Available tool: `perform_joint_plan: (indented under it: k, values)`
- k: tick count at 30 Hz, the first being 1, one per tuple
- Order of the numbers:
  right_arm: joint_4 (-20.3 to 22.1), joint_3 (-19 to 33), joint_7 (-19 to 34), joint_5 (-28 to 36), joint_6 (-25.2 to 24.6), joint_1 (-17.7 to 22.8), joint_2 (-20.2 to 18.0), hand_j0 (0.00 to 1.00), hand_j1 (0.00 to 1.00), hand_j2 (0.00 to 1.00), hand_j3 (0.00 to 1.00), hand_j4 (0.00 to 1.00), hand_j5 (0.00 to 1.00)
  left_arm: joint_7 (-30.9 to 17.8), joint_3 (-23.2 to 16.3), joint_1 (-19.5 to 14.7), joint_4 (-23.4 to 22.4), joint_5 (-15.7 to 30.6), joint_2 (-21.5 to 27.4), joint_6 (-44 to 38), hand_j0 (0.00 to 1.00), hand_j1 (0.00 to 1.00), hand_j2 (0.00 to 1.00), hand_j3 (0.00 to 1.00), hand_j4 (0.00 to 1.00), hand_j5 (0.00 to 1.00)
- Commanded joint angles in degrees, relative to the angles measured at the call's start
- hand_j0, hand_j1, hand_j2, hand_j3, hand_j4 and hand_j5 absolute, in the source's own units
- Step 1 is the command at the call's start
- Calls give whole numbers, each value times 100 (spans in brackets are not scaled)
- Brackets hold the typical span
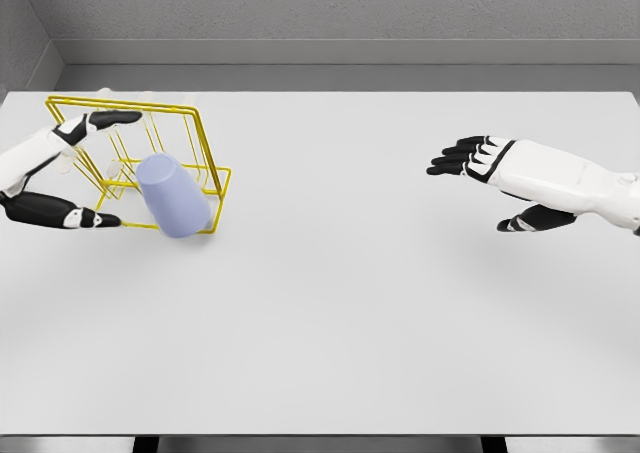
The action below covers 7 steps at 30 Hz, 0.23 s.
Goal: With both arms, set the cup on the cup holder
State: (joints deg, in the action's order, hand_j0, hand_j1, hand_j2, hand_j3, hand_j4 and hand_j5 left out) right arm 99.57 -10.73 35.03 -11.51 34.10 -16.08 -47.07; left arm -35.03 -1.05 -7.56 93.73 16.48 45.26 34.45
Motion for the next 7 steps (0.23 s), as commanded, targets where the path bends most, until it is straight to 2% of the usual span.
perform_joint_plan:
  k: [1,7]
  values:
    - [9,1,-3,34,-17,0,-12,100,100,100,100,100,100,3,272,0,31,31,53,55,100,100,100,100,100,100]
    - [9,1,-3,43,-17,0,-3,100,100,100,100,100,100,3,272,35,22,22,62,55,100,100,100,100,100,100]
